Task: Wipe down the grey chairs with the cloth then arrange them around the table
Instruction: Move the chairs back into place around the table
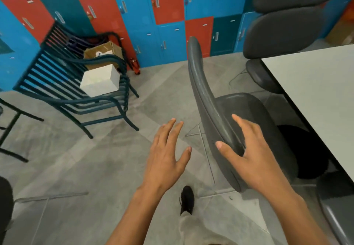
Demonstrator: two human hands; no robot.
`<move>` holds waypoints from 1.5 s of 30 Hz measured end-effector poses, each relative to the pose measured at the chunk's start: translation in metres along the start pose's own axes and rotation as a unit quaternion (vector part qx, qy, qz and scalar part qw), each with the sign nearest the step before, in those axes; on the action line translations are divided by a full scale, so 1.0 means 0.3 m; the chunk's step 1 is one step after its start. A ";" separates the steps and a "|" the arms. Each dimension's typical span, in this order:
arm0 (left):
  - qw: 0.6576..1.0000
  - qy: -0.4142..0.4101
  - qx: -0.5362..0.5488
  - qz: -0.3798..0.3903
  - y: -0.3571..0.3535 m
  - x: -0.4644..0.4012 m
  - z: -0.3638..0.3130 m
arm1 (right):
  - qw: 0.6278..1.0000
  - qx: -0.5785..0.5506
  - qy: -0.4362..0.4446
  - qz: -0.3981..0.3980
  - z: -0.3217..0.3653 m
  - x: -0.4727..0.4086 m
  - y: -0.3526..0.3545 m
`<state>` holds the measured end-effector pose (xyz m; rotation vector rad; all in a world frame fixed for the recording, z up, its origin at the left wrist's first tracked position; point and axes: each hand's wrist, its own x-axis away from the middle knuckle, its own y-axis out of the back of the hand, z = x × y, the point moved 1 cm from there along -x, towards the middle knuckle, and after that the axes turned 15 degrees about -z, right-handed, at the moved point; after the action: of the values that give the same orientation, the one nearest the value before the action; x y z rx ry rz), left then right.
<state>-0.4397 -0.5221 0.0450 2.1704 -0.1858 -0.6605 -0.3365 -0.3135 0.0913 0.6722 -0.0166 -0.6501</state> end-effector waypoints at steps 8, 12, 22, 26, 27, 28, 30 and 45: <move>0.996 -0.071 0.022 0.048 -0.075 -0.516 0.129 | 0.996 0.012 -0.066 -0.059 0.083 -0.330 -0.126; 0.991 -0.107 0.041 0.070 -0.141 -0.719 0.121 | 0.992 0.031 -0.102 -0.071 0.104 -0.443 -0.128; 0.947 -0.270 0.113 0.129 -0.355 -1.124 0.089 | 0.961 0.104 -0.184 -0.177 0.139 -0.570 -0.202; 0.913 -0.343 0.143 0.170 -0.418 -1.221 0.116 | 0.935 0.114 -0.249 -0.225 0.205 -0.595 -0.282; 0.902 -0.359 0.160 0.177 -0.429 -1.239 0.125 | 0.928 0.112 -0.261 -0.239 0.224 -0.598 -0.303; 0.890 -0.377 0.175 0.185 -0.438 -1.255 0.132 | 0.922 0.112 -0.271 -0.254 0.242 -0.601 -0.323; 0.866 -0.413 0.201 0.200 -0.459 -1.282 0.145 | 0.909 0.126 -0.290 -0.273 0.273 -0.597 -0.364; 0.827 -0.519 0.145 0.160 -0.466 -1.274 0.150 | 0.772 0.419 -0.424 -0.221 0.255 -0.401 -0.484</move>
<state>-0.8009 -0.3305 0.0655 1.7317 -1.2565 -1.6261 -0.5304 -0.3756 0.0897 1.2010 -1.0841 -1.3976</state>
